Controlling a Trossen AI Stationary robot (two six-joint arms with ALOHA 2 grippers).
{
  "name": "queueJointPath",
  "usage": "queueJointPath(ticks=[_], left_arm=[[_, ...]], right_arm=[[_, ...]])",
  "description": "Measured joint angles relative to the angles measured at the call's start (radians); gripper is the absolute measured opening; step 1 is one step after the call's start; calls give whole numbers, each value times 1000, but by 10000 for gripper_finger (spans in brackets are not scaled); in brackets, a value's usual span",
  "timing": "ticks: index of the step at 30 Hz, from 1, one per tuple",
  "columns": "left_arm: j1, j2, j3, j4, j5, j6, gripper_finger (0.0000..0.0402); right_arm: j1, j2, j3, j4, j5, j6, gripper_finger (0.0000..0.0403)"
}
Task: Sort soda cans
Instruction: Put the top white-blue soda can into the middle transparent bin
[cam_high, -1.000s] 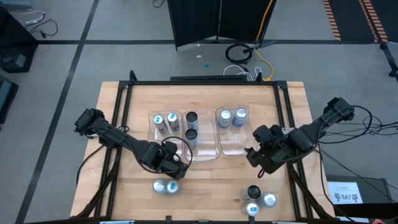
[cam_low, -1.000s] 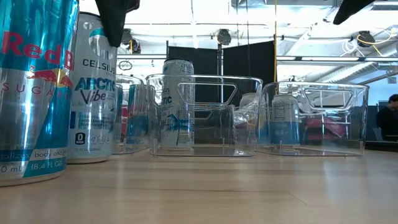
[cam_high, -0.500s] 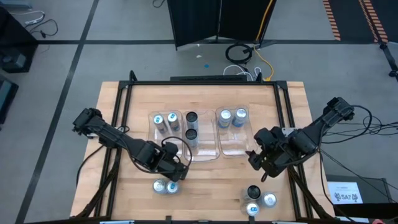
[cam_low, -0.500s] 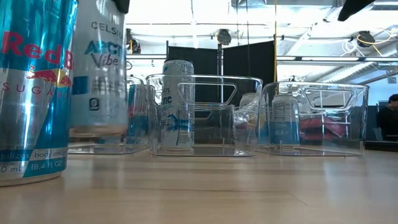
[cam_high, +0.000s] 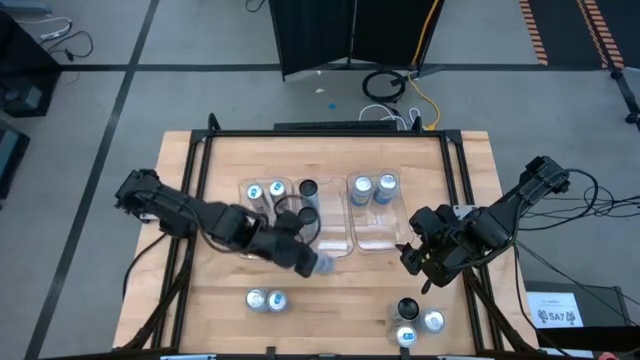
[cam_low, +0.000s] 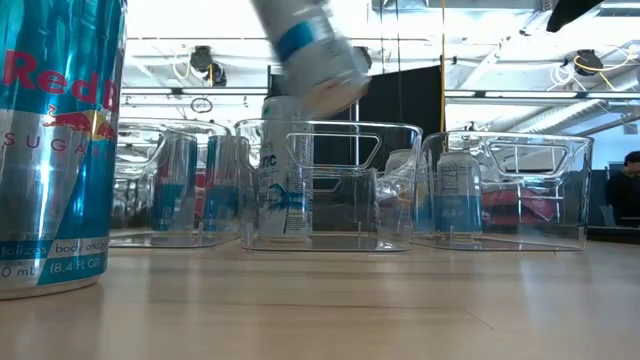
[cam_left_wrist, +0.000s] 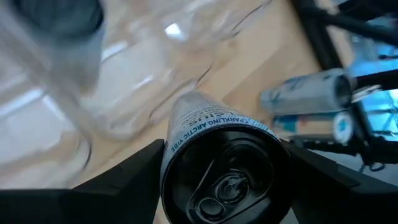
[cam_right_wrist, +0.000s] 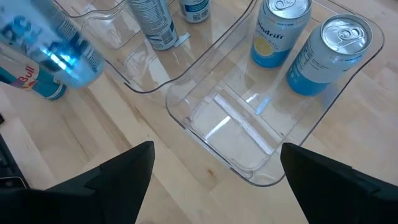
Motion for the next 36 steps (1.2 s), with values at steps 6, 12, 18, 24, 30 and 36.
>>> queueJointPath(ticks=[6, 12, 18, 24, 30, 36], left_arm=[[152, -1, 67, 13, 66, 232, 285], [335, -1, 158, 41, 200, 481, 285], [484, 1, 218, 31, 295, 692, 285], [580, 36, 254, 23, 382, 860, 285], [623, 127, 348, -51, 424, 1024, 285], [619, 277, 528, -243, 424, 1217, 285]], right_arm=[[0, 0, 0, 0, 0, 5, 341], [0, 0, 0, 0, 0, 31, 341], [0, 0, 0, -2, 30, 90, 341], [0, 0, 0, -8, 69, 177, 341], [-1, 1, 0, -63, 105, 301, 341], [-1, 1, 0, -105, 106, 402, 341]])
